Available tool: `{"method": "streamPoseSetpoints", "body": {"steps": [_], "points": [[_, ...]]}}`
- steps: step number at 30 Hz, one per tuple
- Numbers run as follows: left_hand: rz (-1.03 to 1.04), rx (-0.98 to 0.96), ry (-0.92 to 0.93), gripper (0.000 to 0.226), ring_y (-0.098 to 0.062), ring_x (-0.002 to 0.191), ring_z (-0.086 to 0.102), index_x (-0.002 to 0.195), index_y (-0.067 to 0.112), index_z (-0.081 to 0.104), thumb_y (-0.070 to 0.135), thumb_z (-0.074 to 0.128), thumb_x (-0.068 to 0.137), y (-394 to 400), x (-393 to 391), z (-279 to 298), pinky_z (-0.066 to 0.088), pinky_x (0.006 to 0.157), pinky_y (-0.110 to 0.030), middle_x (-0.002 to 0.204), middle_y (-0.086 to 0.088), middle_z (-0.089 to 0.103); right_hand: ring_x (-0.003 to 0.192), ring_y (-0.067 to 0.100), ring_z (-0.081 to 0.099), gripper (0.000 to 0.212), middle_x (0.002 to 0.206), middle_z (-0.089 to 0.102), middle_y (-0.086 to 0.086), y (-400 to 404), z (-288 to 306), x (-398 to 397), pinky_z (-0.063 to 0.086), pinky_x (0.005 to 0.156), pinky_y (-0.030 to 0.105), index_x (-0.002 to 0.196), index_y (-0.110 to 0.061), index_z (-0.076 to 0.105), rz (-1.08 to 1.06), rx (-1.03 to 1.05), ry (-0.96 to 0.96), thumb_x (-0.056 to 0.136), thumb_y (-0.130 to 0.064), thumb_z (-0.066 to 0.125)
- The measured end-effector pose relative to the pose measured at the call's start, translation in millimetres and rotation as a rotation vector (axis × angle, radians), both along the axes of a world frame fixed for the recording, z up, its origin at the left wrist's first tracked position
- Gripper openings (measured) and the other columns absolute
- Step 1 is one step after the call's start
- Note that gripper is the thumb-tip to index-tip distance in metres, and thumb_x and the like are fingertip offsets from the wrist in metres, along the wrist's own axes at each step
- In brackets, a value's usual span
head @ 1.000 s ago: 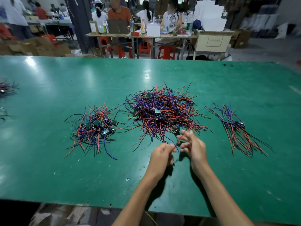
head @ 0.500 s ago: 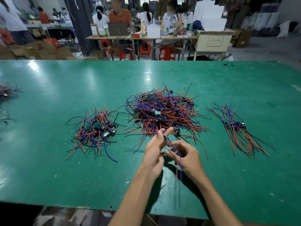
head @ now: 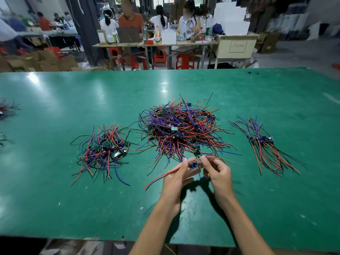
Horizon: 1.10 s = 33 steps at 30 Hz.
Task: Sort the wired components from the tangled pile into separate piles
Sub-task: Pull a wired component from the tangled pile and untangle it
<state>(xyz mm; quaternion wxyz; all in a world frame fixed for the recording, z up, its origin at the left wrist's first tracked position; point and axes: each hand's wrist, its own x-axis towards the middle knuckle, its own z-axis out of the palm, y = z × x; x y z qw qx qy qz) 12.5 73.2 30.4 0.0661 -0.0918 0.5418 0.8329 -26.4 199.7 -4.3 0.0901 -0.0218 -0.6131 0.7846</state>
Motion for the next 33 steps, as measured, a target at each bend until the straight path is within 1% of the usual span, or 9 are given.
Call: {"method": "streamPoseSetpoints", "body": {"steps": [4,10,14,18,21,23,25,29,33], "points": [[0.088,-0.115,0.031,0.029,-0.018,0.089,0.076,0.101,0.027,0.081,0.046,0.07,0.082,-1.7,2.5,-3.5,0.056,0.073,-0.021,0.103,0.001,0.079,0.053,0.006,0.055,0.018,0.065,0.065,-0.005,1.4,1.1,-1.9,0.046,0.05,0.016,0.08,-0.011,0.067,-0.004,-0.048,-0.055,0.095,-0.021,0.069],[0.104,-0.313,0.193,0.013,-0.021,0.064,0.071,0.092,0.027,0.082,0.037,0.078,0.085,-33.2,8.0,-16.1,0.055,0.069,-0.02,0.086,-0.004,0.079,0.052,0.009,0.056,0.018,0.062,0.063,-0.006,4.4,1.6,-4.6,0.044,0.048,0.016,0.085,-0.014,0.056,-0.01,-0.127,-0.13,0.1,-0.02,0.062],[0.142,-0.318,0.21,0.013,-0.014,0.053,0.064,0.09,0.023,0.083,0.028,0.083,0.078,-63.3,11.7,-18.7,0.052,0.057,-0.019,0.081,-0.01,0.078,0.055,0.01,0.057,0.013,0.067,0.064,-0.003,7.7,-0.1,-4.8,0.048,0.054,0.017,0.095,-0.011,0.055,0.004,-0.168,-0.132,0.1,-0.021,0.062],[0.291,-0.293,0.191,0.022,-0.008,0.039,0.044,0.085,0.017,0.082,0.034,0.083,0.071,-84.3,9.1,-23.1,0.037,0.041,-0.017,0.056,-0.008,0.067,0.055,0.008,0.056,0.013,0.065,0.064,-0.006,7.2,-2.7,-6.5,0.049,0.056,0.016,0.095,-0.012,0.057,-0.026,-0.18,-0.126,0.099,-0.022,0.064],[0.398,-0.433,0.253,0.02,-0.007,0.044,0.028,0.081,0.019,0.081,0.037,0.083,0.073,-89.7,0.6,-19.8,0.025,0.045,-0.016,0.049,0.008,0.042,0.052,0.009,0.054,0.014,0.065,0.064,-0.004,6.1,-3.0,-7.7,0.047,0.053,0.016,0.094,-0.012,0.057,-0.042,-0.162,-0.128,0.097,-0.022,0.066],[0.337,-0.743,0.317,0.013,-0.003,0.048,0.04,0.087,0.033,0.079,0.037,0.086,0.076,-90.2,-7.6,-12.4,0.031,0.049,-0.014,0.059,0.016,0.056,0.05,0.009,0.051,0.016,0.069,0.069,0.003,5.0,-3.4,-6.9,0.044,0.049,0.016,0.094,-0.01,0.057,-0.039,-0.114,-0.13,0.096,-0.022,0.067],[0.16,-0.979,0.342,0.018,0.003,0.067,0.056,0.097,0.042,0.075,0.034,0.081,0.082,-84.9,-17.9,-4.6,0.038,0.06,-0.008,0.083,0.024,0.07,0.047,0.008,0.049,0.013,0.072,0.074,0.011,3.1,-2.7,-5.6,0.041,0.045,0.015,0.093,-0.011,0.057,-0.029,-0.075,-0.112,0.097,-0.019,0.067],[-0.198,-0.766,0.295,0.019,0.002,0.075,0.069,0.106,0.023,0.077,0.034,0.063,0.098,-44.1,-32.4,4.6,0.047,0.068,-0.013,0.089,0.014,0.076,0.057,0.008,0.062,0.013,0.07,0.072,0.004,-0.4,-2.2,-1.9,0.047,0.053,0.017,0.085,-0.01,0.065,-0.016,0.087,-0.017,0.092,-0.018,0.073],[-0.236,-0.535,0.235,0.02,-0.016,0.08,0.071,0.112,0.009,0.076,0.016,0.062,0.1,-15.3,-35.3,-6.0,0.06,0.083,-0.035,0.094,-0.002,0.079,0.074,0.017,0.066,0.011,0.078,0.073,0.002,2.7,-7.3,-2.3,0.055,0.074,0.037,0.081,-0.011,0.075,-0.036,0.227,0.03,0.089,-0.017,0.077]]}}
